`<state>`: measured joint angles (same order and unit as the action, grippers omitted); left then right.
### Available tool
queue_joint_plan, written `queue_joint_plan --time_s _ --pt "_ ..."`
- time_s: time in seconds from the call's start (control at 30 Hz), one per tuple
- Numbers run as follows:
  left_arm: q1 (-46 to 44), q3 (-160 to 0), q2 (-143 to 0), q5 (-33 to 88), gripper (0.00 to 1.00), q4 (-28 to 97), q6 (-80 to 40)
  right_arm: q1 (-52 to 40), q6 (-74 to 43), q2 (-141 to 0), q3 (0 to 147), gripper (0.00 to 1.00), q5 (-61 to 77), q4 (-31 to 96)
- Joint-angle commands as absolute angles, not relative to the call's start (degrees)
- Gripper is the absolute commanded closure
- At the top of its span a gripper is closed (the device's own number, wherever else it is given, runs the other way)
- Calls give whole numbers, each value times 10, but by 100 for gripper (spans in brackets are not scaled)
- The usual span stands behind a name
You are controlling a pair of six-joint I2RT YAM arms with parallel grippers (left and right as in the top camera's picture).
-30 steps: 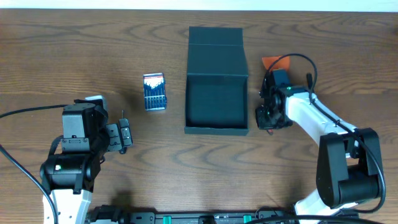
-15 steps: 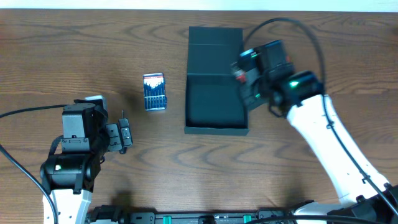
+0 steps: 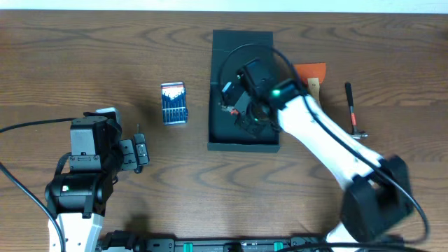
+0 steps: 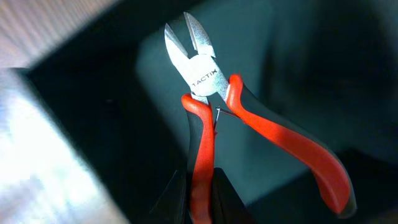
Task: Pack container
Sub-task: 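Carry the pliers into the black box and release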
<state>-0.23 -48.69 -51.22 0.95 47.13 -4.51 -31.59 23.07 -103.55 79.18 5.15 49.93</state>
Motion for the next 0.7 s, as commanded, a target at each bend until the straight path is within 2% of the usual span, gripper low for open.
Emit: queue_joint_plan --time_s 0.0,0.23,0.37,0.4,0.43,0.47,0.57,0.6,0.63,0.67 --pt "-4 -500 -511 9 1 474 -48 -308 247 -1075 795 99 54 493" --pt "-4 -500 -511 9 2 473 -48 -307 254 -1153 795 98 61 495" --pt "-4 -500 -511 9 1 473 -48 -307 254 -1169 795 86 65 501" --pt "-4 -500 -511 9 1 473 -48 -307 253 -1169 795 77 65 502" --pt "-4 -500 -511 9 1 473 -48 -307 253 -1167 795 62 65 503" --pt "-4 -500 -511 9 1 473 -48 -307 250 -1164 796 51 65 506" --pt "-4 -500 -511 9 1 473 -48 -307 227 -1143 810 36 65 528" --pt "-4 -500 -511 9 1 473 -48 -307 215 -1133 822 11 64 542" --pt "-4 -500 -511 9 2 473 -48 -307 208 -1122 835 1 64 558" --pt "-4 -500 -511 9 1 473 -48 -307 201 -1108 857 1 62 580"
